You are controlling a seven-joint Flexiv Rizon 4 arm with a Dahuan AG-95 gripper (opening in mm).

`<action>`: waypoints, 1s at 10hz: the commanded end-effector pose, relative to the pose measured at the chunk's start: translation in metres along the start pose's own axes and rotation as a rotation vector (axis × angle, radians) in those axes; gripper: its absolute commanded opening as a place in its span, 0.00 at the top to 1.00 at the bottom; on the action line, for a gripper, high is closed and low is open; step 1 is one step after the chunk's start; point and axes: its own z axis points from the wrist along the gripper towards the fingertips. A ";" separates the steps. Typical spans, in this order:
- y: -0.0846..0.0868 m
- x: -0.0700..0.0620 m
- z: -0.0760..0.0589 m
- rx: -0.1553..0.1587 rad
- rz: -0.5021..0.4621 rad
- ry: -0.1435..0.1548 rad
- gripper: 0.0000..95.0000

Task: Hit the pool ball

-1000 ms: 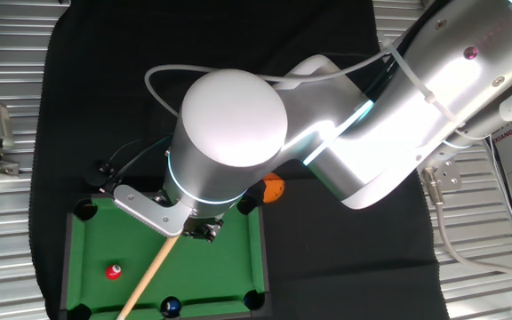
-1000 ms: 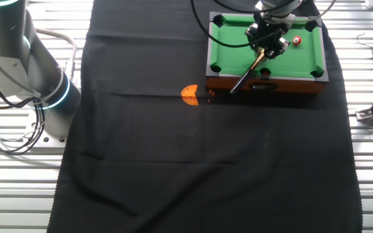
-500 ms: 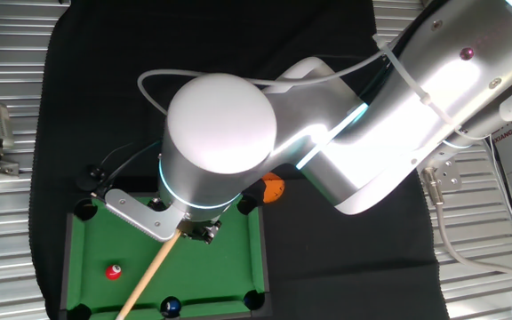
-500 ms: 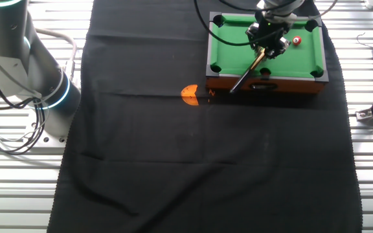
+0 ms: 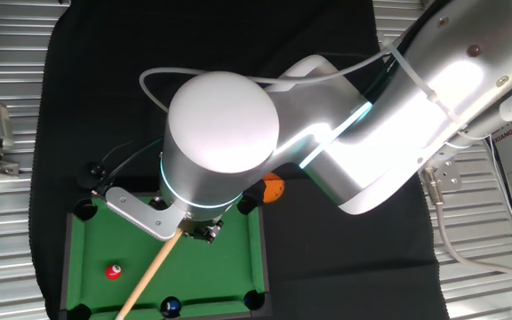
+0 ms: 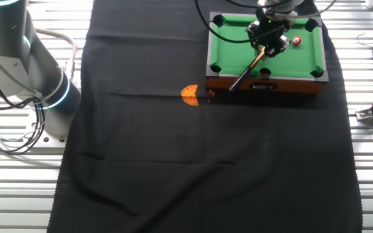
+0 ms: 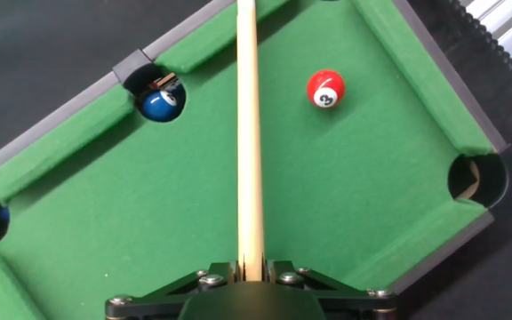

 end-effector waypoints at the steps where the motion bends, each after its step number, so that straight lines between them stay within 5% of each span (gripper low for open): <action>1: 0.001 0.000 -0.003 -0.003 0.002 0.001 1.00; 10: 0.006 0.007 -0.017 0.015 0.116 0.034 1.00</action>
